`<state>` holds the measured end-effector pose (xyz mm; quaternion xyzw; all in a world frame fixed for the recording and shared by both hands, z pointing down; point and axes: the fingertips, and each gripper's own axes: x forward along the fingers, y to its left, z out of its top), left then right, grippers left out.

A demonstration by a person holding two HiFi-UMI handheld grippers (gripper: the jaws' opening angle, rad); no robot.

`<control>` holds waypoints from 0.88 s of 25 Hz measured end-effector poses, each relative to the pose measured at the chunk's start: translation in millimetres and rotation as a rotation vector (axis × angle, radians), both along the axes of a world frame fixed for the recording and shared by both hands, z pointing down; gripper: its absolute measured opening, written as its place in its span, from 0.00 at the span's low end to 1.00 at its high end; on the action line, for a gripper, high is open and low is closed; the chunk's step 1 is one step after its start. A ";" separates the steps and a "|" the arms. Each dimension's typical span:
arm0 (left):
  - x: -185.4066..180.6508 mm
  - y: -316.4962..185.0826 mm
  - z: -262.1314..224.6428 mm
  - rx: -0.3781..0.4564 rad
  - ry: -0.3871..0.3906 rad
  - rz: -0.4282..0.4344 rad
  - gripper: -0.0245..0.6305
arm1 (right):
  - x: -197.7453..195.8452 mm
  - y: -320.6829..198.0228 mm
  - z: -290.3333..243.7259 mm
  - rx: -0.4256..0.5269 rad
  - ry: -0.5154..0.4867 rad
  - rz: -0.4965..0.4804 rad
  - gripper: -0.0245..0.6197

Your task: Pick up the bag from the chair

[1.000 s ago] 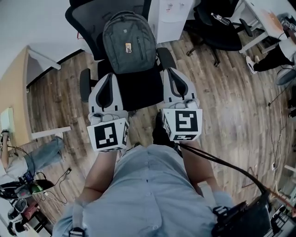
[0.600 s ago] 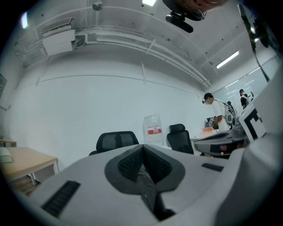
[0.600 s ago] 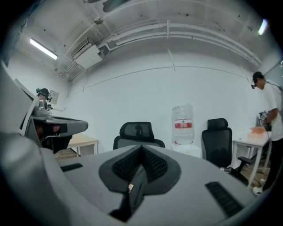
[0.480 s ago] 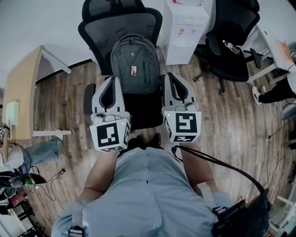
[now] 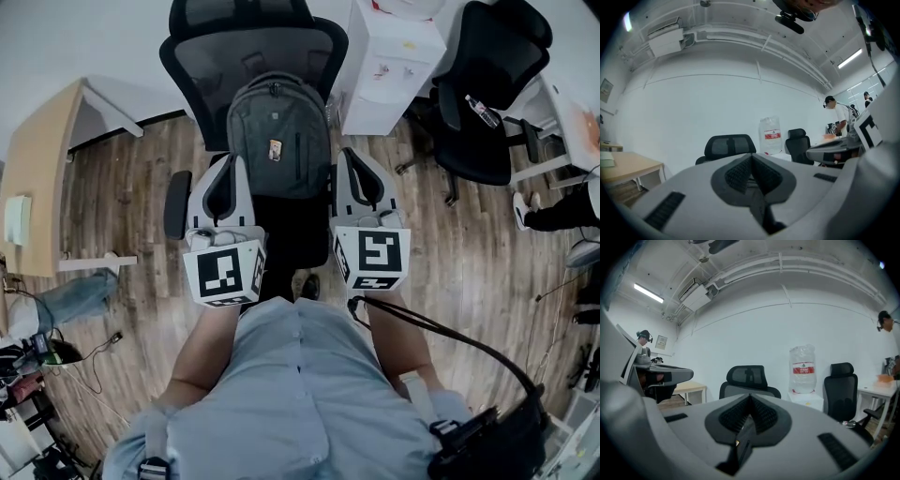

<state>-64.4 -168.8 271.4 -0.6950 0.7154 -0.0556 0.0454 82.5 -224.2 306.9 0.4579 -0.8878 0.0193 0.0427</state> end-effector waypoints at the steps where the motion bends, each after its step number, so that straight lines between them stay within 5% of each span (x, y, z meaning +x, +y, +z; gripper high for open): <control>1: -1.7 -3.8 3.5 -0.008 0.004 0.000 0.04 | -1.7 -4.1 2.7 -0.007 0.003 -0.002 0.04; 22: -95.5 -154.2 124.3 -0.205 0.060 0.071 0.04 | -77.6 -133.9 118.4 -0.227 0.092 0.012 0.04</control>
